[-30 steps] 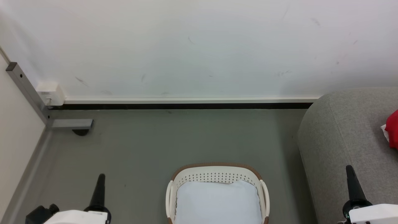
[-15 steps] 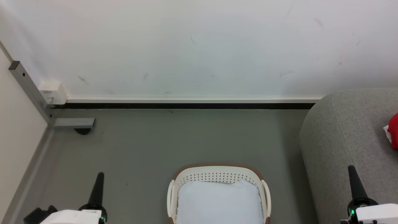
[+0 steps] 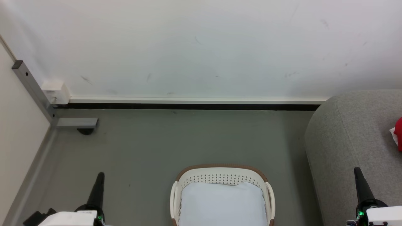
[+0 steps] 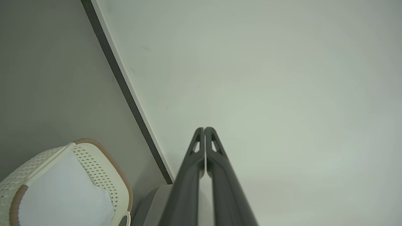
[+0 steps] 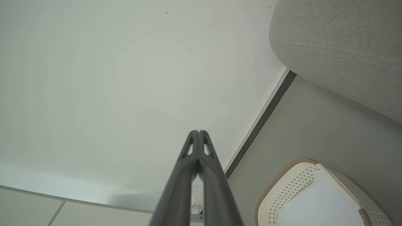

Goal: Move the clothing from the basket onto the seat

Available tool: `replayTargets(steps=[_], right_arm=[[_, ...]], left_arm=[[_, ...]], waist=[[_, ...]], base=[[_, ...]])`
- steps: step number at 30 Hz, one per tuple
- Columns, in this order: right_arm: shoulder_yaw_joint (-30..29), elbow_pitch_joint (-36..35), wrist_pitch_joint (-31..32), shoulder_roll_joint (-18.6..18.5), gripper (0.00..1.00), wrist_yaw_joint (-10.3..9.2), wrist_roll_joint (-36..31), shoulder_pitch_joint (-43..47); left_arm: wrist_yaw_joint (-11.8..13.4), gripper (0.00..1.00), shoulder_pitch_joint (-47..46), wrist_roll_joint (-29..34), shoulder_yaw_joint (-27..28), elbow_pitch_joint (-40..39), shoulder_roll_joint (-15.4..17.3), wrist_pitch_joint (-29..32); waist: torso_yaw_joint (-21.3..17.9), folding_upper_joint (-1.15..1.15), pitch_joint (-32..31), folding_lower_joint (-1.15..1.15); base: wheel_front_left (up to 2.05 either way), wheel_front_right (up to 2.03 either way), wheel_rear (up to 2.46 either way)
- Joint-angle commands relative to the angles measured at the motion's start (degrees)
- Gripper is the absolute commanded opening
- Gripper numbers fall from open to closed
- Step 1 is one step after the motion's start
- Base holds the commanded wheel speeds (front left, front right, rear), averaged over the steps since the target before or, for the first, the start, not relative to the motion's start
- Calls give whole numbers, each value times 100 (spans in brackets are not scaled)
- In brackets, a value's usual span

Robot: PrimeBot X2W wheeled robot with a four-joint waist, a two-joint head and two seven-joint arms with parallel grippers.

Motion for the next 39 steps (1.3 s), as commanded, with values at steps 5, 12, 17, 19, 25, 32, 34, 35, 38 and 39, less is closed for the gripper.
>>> replayTargets(steps=[5, 12, 17, 19, 25, 32, 34, 35, 38, 39], right_arm=[[-69, -55, 92, 2, 0, -9, 287, -73], [-131, -53, 169, 22, 0, -10, 555, -74], [-166, -50, 228, 36, 0, -10, 744, -75], [-180, -50, 254, 40, 0, -10, 819, -75], [-221, -48, 313, 55, 0, -11, 1001, -74], [-274, -44, 393, 72, 0, -12, 1237, -74], [-282, -43, 386, 74, 0, -12, 1253, -74], [-283, -43, 386, 72, 0, -12, 1244, -74], [-283, -42, 388, 73, 0, -12, 1242, -74], [-285, -42, 389, 73, 0, -12, 1240, -74]], left_arm=[[-31, 0, -90, -329, 50, -56, 50, 79], [-34, 0, -89, -619, 70, -69, 52, 168], [-36, 0, -86, -832, 82, -80, 52, 211], [-37, 0, -87, -905, 86, -85, 52, 240], [-39, 0, -87, -1153, 101, -98, 53, 308], [-42, 0, -87, -1399, 118, -113, 54, 378], [-42, 0, -86, -1442, 121, -114, 55, 385], [-42, 0, -86, -1440, 118, -114, 54, 384], [-42, 0, -85, -1440, 118, -114, 54, 384], [-42, 0, -84, -1440, 120, -114, 54, 384]], waist=[[18, 0, 2, 0], [42, 0, 4, 0], [59, 0, 5, 0], [65, 0, 6, 0], [85, 0, 8, 0], [109, 0, 10, 0], [114, 0, 10, 0], [114, 0, 10, 0], [114, 0, 10, 0], [114, 0, 10, 0]], base=[[0, 0, 0], [0, 0, 0], [0, 0, 0], [0, 0, 0], [0, 0, 0], [0, 0, 0], [0, 0, 0], [0, 0, 0], [0, 0, 0], [0, 0, 0]])
